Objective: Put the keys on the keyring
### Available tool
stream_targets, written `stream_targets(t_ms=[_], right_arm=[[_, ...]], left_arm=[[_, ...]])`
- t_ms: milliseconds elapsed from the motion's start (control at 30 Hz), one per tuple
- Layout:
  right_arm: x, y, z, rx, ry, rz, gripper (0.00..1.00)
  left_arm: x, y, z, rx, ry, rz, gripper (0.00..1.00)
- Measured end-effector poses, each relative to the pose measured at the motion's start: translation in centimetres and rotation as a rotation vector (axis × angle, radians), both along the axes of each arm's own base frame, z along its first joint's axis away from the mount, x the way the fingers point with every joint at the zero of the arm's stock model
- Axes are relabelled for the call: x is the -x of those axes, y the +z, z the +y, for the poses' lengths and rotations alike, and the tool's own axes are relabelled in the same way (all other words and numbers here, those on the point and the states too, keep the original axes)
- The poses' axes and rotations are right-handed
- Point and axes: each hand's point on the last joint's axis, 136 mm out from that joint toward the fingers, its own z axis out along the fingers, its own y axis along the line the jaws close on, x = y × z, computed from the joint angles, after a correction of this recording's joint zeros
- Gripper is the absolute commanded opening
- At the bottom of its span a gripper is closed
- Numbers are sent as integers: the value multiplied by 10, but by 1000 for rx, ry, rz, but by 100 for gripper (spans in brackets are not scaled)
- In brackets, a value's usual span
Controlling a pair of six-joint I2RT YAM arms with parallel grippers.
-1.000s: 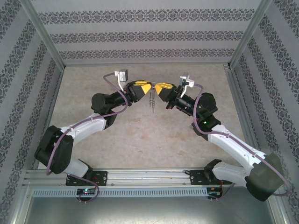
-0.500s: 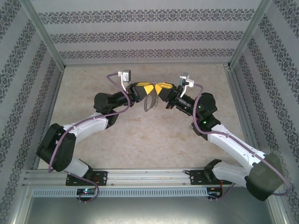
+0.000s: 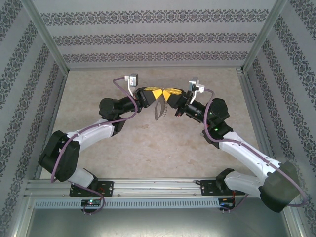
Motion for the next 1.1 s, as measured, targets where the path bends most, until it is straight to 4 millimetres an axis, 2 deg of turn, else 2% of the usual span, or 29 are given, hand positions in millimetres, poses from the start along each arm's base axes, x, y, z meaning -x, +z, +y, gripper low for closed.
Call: stream_targets(t_ms=[67,133,167,200,233,300,467,567,733,867,1100], right_arm=[[0,0,0,-1,0,0,0],[0,1,-1,-3,-2,3,23],[0,1,-2,-3,-6,7,37],[-1,0,-4,0,-19,13,46],[-1,0,-7,0,-34,19,48],[-5,-2,-26,-7,-108,35,55],[-21,-10,-96,-65,-365,104,62],[-27,-26,-119,-73,-460,165,63],[-35,-60,-126,-49,-504,274,63],[-37,-82,-127,-27,-513,337,63],[-39,-87,-130,-34,-524,362,63]], left_arm=[[0,0,0,0,4,-4,0],[0,0,0,-2,11,-19,0],[0,0,0,-5,15,-30,0],[1,0,0,-8,21,-45,0],[2,0,0,-12,30,-61,0],[5,-4,2,-29,57,-106,0],[18,-7,11,-68,153,-259,0],[21,-13,17,-93,234,-357,0],[17,-35,22,-158,359,-474,0],[13,-41,26,-198,438,-559,0],[13,-38,31,-232,539,-697,0]])
